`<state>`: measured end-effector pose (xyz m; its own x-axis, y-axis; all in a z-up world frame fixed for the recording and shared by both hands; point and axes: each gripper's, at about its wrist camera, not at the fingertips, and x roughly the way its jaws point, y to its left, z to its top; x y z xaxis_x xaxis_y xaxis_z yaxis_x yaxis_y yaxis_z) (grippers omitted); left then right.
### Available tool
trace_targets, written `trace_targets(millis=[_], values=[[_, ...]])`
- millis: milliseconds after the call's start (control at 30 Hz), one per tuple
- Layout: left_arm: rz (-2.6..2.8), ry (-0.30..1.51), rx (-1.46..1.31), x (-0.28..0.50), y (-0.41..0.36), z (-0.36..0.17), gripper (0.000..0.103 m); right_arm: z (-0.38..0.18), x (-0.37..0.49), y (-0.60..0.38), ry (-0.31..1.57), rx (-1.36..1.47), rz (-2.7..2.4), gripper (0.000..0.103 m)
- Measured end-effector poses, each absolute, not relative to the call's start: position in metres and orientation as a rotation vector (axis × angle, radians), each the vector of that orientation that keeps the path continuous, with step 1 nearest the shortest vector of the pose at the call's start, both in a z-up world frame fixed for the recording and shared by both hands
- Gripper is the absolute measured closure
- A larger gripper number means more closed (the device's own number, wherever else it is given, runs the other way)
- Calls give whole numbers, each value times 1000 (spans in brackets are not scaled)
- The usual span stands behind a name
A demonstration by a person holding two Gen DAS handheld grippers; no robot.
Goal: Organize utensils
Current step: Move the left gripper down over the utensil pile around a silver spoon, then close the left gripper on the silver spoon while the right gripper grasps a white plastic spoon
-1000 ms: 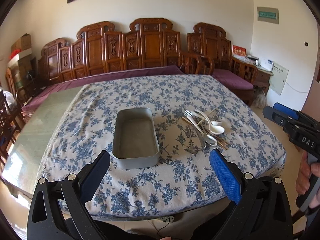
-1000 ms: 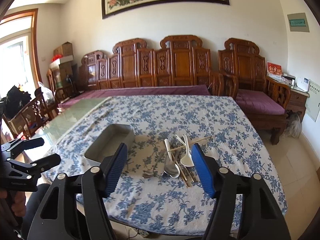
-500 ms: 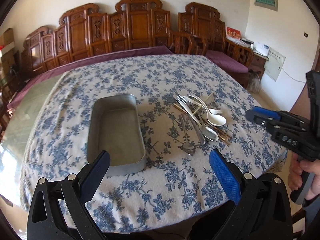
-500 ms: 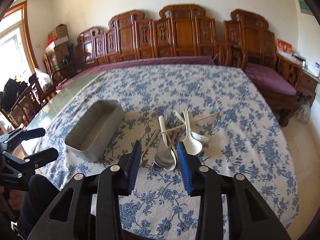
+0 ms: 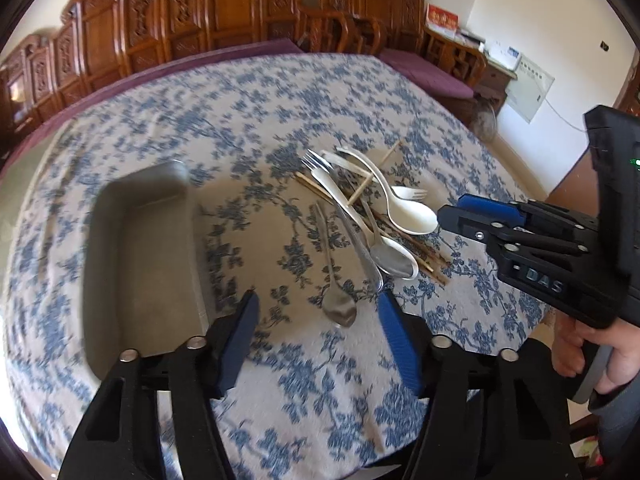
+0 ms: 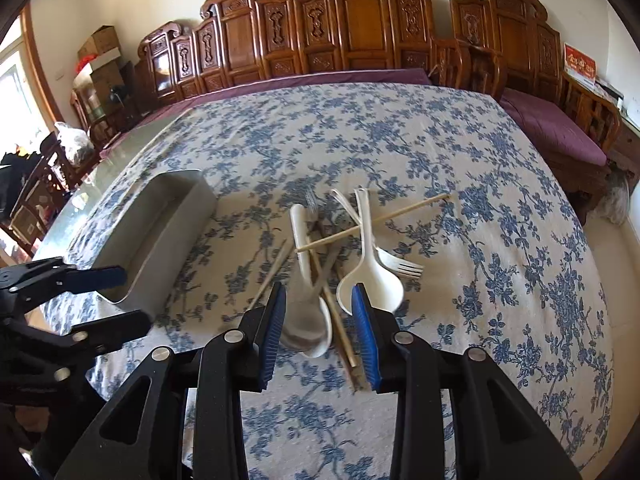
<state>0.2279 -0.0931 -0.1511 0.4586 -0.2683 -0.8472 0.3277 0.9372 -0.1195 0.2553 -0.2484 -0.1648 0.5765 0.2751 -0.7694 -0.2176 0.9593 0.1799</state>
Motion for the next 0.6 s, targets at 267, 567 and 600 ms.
trace_targets(millis=[267, 567, 600], values=[[-388, 1155, 75, 277, -118, -193, 70, -168, 266, -264, 929, 94, 279, 66], [-355, 1243, 136, 299, -140, -221, 79, -169, 273, -262, 941, 67, 289, 66], [-351, 1246, 143, 301, -141, -221, 79, -169, 274, -261, 943, 64, 291, 66]])
